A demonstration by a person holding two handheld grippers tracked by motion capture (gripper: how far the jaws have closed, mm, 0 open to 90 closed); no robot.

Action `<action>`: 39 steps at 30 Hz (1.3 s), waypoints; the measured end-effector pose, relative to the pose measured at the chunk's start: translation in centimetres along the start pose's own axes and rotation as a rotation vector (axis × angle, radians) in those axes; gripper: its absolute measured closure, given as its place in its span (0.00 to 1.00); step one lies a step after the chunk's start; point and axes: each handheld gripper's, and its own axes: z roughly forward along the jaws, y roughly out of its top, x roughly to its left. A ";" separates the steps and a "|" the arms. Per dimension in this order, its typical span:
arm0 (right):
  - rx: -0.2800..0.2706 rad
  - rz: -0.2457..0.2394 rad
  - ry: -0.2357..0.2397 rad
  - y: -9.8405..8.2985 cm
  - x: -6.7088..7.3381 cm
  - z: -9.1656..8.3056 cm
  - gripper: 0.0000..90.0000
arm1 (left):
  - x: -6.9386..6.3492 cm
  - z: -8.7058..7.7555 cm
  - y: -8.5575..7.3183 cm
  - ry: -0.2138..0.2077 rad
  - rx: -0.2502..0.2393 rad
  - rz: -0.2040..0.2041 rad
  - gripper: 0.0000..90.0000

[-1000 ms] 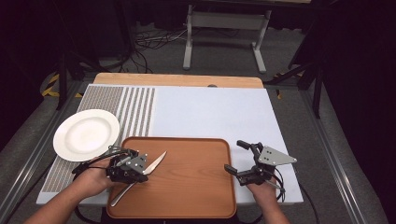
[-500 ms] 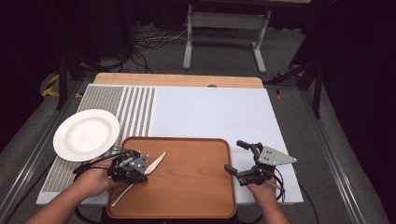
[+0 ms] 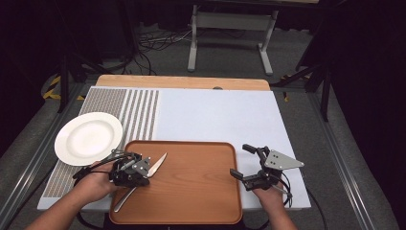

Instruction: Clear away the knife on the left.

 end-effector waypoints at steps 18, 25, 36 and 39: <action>0.007 0.003 0.000 0.0 -0.1 0.1 0.05 | 0.4 -0.5 -1.1 0.013 0.021 -0.041 1.00; 0.008 0.003 0.000 -0.1 -0.1 0.1 0.05 | 0.5 -0.8 -1.8 0.011 0.023 -0.054 1.00; 0.008 0.004 0.000 -0.1 0.0 0.1 0.05 | 0.5 -1.0 -2.8 0.020 0.013 -0.086 1.00; 0.009 0.004 0.001 -0.1 0.0 0.1 0.05 | 0.5 -1.1 -3.2 0.016 0.005 -0.101 1.00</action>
